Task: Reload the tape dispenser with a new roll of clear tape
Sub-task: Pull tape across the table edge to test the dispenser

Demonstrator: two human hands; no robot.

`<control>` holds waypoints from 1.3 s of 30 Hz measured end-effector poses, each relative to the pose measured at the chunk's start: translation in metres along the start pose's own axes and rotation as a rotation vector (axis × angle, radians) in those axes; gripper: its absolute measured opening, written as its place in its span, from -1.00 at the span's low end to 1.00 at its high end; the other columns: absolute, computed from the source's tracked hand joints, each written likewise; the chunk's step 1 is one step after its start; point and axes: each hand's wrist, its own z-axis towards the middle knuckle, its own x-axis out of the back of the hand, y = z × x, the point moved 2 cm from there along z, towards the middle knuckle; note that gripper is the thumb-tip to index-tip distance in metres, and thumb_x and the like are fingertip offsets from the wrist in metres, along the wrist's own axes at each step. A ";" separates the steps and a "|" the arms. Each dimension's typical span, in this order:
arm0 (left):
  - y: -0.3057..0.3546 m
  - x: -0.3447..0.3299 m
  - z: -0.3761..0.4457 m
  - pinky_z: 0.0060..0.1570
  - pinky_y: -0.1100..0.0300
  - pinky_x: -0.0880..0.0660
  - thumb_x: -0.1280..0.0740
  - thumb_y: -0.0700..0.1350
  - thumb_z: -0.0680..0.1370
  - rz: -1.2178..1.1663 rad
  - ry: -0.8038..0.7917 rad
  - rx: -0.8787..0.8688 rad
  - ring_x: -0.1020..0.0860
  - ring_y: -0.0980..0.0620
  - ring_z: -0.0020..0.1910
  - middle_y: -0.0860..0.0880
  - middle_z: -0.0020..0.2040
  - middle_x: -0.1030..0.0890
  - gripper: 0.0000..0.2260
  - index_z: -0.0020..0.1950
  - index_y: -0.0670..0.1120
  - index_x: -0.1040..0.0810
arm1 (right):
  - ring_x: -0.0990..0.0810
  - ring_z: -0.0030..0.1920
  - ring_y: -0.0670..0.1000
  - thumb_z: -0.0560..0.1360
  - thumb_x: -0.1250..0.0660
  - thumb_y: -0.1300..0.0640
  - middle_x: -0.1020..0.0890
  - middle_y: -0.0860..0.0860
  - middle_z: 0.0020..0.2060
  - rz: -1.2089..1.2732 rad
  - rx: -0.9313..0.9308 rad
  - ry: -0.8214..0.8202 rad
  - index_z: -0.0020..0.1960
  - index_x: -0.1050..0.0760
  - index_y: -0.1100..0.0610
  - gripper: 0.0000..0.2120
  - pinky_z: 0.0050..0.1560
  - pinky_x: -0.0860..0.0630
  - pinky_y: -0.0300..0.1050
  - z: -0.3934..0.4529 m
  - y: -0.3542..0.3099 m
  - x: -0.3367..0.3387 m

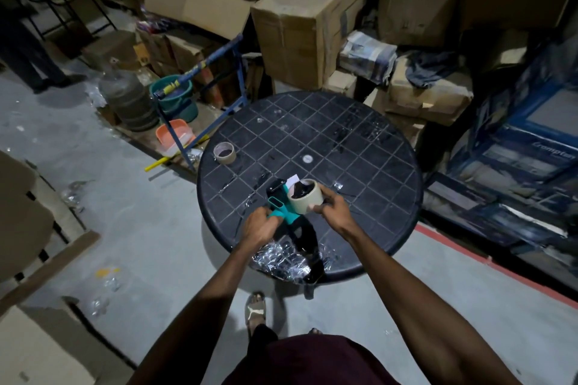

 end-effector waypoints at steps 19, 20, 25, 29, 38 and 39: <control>0.052 -0.015 -0.009 0.01 0.19 -0.55 -0.45 -0.29 0.51 -0.292 0.064 -0.175 -0.61 -0.03 0.08 -0.07 0.18 -0.59 -0.53 0.39 -0.17 -0.44 | -0.57 0.24 -0.01 0.40 -0.55 0.35 -0.51 -0.01 0.33 -0.060 0.235 0.282 0.54 -0.37 0.01 -0.21 0.17 -0.59 -0.19 0.026 -0.024 0.033; 0.054 -0.016 -0.008 -0.04 0.27 -0.50 -0.46 -0.29 0.51 -0.304 0.070 -0.171 -0.60 -0.01 0.06 -0.05 0.15 -0.58 -0.54 0.38 -0.17 -0.45 | -0.58 0.21 -0.03 0.38 -0.56 0.34 -0.52 0.00 0.34 -0.050 0.235 0.279 0.55 -0.36 -0.02 -0.18 0.14 -0.60 -0.18 0.028 -0.026 0.032; 0.062 -0.020 0.010 -0.15 0.38 -0.49 -0.50 -0.29 0.48 -0.330 0.065 -0.166 -0.61 0.04 -0.02 -0.06 0.09 -0.62 -0.56 0.33 -0.17 -0.49 | -0.56 0.20 -0.03 0.36 -0.58 0.35 -0.47 0.02 0.36 -0.069 0.259 0.282 0.56 -0.35 0.02 -0.15 0.07 -0.50 -0.41 0.043 -0.032 0.033; 0.064 -0.016 0.038 0.03 0.06 -0.64 -0.52 -0.27 0.45 -0.275 0.059 -0.175 -0.66 -0.05 0.00 -0.08 0.06 -0.66 -0.60 0.27 -0.18 -0.55 | -0.54 0.24 0.03 0.38 -0.57 0.36 -0.39 0.04 0.31 -0.111 0.252 0.315 0.56 -0.35 0.10 -0.18 0.08 -0.49 -0.52 0.065 -0.033 0.030; 0.068 0.016 0.132 -0.12 0.03 -0.63 -0.56 0.02 0.37 -0.012 0.011 -0.298 -0.65 -0.05 -0.15 -0.02 -0.08 -0.72 -0.69 0.04 -0.06 -0.64 | -0.57 0.11 -0.07 0.37 -0.53 0.45 -0.39 0.10 0.26 -0.186 0.164 0.359 0.53 -0.35 0.20 -0.22 0.12 -0.53 -0.45 0.147 -0.041 0.006; 0.069 0.020 0.143 -0.15 0.07 -0.61 -0.56 0.03 0.38 0.013 -0.024 -0.300 -0.65 -0.04 -0.16 -0.02 -0.08 -0.72 -0.69 0.03 -0.07 -0.64 | -0.56 0.11 -0.08 0.38 -0.52 0.45 -0.40 0.11 0.27 -0.186 0.144 0.362 0.53 -0.36 0.22 -0.23 0.15 -0.55 -0.41 0.157 -0.042 0.001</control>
